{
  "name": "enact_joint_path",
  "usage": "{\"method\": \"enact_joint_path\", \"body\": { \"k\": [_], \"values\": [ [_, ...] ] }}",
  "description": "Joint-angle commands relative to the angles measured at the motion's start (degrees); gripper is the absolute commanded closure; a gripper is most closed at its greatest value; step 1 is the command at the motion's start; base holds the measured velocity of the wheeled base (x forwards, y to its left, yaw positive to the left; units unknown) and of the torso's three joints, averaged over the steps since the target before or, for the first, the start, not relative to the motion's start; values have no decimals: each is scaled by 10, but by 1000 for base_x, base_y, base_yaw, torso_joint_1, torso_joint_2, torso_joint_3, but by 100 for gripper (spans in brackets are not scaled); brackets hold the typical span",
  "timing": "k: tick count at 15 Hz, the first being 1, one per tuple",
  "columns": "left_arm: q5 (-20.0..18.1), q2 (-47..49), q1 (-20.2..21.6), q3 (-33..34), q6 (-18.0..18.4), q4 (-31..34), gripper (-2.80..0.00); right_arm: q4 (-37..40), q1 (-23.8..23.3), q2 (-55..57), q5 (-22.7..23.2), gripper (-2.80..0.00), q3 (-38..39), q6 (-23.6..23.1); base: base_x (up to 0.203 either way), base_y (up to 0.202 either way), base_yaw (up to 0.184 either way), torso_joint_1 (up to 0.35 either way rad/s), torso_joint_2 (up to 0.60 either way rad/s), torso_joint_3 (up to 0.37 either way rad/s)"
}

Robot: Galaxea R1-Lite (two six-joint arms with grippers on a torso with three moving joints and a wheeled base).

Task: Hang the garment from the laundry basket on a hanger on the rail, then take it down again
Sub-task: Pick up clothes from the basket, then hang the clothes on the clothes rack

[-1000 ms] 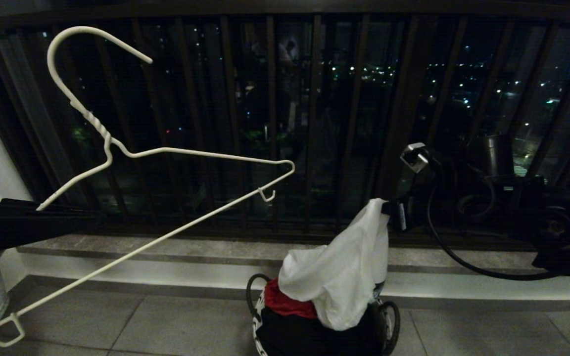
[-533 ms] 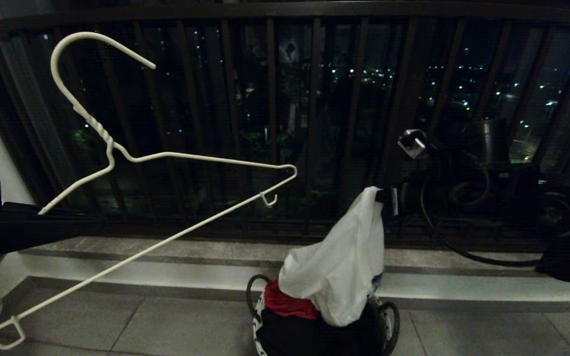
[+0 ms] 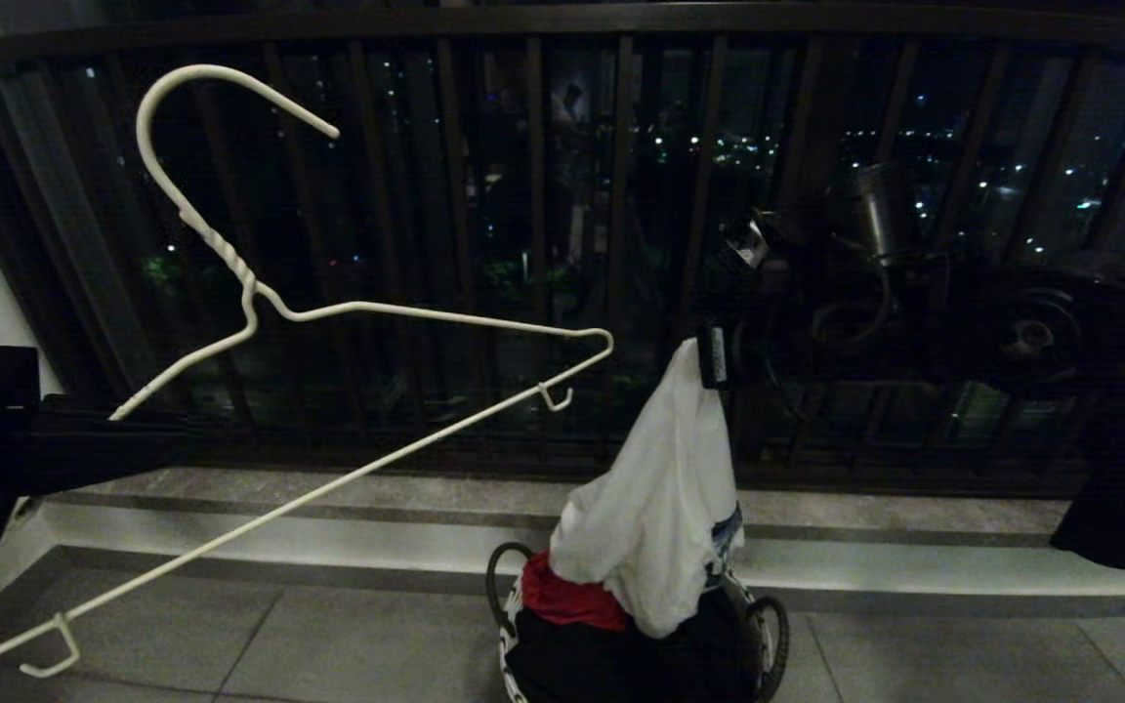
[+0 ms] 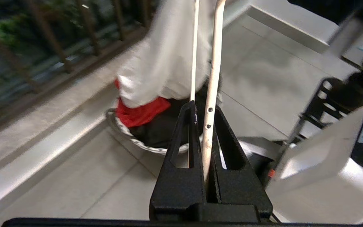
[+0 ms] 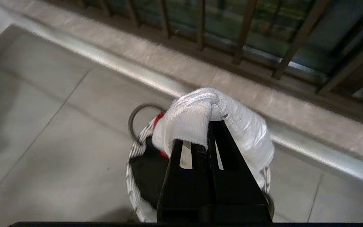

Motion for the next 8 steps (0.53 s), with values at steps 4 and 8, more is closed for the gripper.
{"method": "enact_joint_path", "body": {
  "k": [4,8],
  "values": [
    [22,33,-46,1,0,0,0,3,8,53,-43,0,-94,0,0,0,0,0,0,0],
    [46,33,-56,6,-5,-15,0,5,9,64,-80,0,-155,-1,0,0,0,0,0,0]
  ]
}}
